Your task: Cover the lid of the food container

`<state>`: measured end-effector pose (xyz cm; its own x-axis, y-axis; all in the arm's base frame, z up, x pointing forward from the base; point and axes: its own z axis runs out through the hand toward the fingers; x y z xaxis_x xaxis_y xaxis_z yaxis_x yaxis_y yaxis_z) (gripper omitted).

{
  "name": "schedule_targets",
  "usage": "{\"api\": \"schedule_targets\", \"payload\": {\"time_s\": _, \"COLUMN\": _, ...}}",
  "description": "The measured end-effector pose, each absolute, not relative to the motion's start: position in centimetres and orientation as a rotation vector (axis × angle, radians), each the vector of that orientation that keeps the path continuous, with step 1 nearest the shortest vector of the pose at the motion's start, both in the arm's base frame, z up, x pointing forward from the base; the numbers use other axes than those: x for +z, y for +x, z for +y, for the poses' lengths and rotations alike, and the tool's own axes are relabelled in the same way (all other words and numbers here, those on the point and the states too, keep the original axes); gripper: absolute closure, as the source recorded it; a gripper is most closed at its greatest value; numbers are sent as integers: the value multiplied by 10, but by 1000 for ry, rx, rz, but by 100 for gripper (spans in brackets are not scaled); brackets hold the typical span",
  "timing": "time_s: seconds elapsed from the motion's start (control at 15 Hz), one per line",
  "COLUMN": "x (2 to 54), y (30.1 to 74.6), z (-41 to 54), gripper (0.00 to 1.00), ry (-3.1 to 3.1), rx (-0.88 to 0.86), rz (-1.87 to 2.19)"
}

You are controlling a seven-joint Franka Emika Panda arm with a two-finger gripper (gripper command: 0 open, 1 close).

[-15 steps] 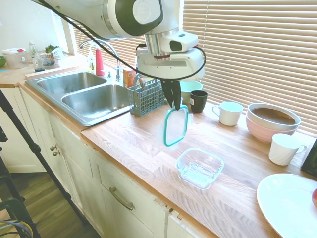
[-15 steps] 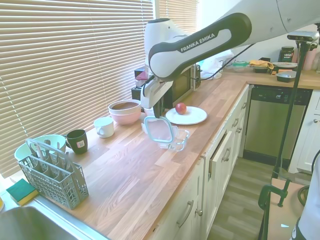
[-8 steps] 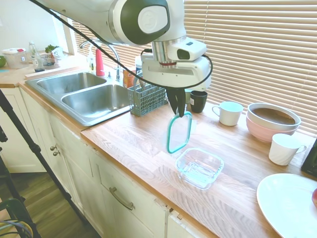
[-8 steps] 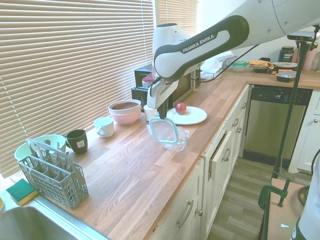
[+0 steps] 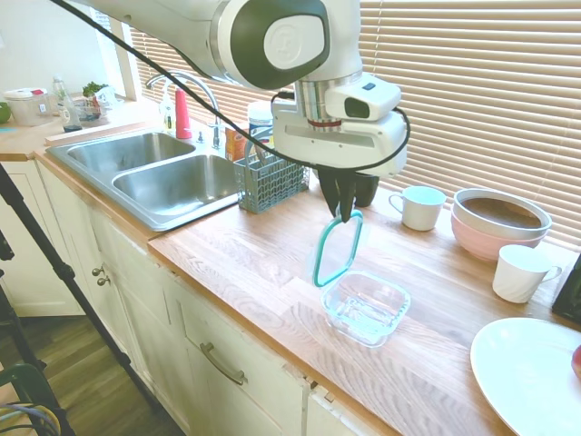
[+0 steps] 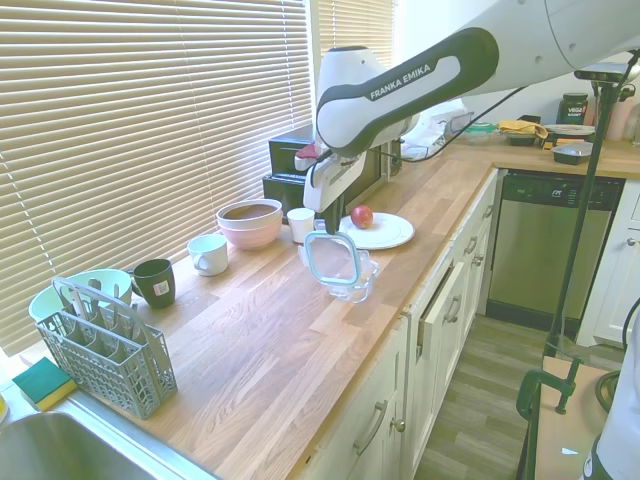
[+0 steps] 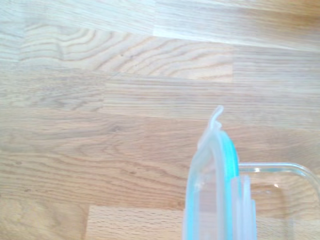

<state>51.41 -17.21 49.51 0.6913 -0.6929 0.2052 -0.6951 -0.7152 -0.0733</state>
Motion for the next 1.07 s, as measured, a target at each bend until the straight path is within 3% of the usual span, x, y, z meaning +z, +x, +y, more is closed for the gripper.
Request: {"api": "schedule_targets", "payload": {"time_s": 1.07, "x": 449, "y": 520, "z": -288, "gripper": 100, "ry": 2930, "rx": 285, "rz": -1272}}
